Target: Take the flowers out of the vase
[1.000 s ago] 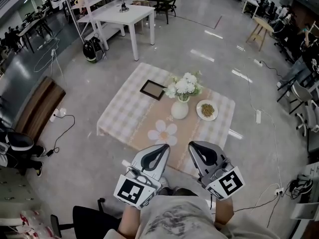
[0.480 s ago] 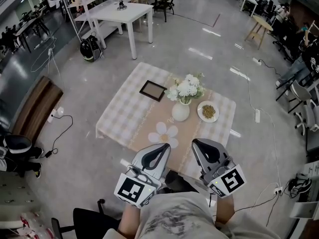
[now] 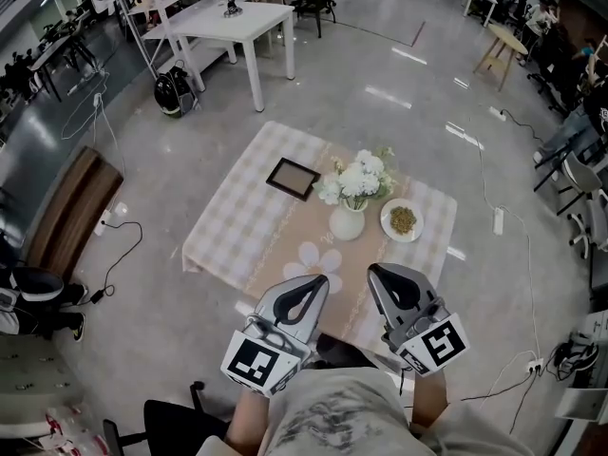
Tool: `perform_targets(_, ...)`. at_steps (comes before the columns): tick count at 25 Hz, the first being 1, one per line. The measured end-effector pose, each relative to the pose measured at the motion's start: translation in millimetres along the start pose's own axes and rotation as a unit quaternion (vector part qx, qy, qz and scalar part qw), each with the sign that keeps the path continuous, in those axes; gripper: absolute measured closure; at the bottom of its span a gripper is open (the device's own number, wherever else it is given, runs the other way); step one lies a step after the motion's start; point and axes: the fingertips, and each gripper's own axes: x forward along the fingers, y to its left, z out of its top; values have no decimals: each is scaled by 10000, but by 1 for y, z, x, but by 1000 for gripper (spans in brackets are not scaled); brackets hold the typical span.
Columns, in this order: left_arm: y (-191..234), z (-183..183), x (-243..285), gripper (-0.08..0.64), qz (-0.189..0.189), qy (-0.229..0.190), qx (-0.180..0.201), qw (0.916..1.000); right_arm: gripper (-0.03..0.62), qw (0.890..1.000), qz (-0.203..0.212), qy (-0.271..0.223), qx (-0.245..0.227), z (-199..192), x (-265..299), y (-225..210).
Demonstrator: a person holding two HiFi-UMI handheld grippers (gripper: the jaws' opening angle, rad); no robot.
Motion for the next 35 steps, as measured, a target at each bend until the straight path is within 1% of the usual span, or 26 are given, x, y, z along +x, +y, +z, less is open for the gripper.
perform_targets(16, 25, -16, 48, 551, 3, 250, -139, 9996, 577, 9997, 87, 218, 121, -21, 27, -37)
perform_targets(26, 29, -31, 77, 551, -120, 405, -239, 9988, 575, 9992, 81, 303, 242, -38, 39, -58)
perform_targets(30, 33, -34, 84, 551, -133, 448, -260, 9986, 541, 9990, 57, 351, 285, -45, 45, -66)
perform_targets(35, 40, -35, 88, 551, -88, 547, -358, 9978, 525, 9986, 28, 407, 350, -54, 53, -76)
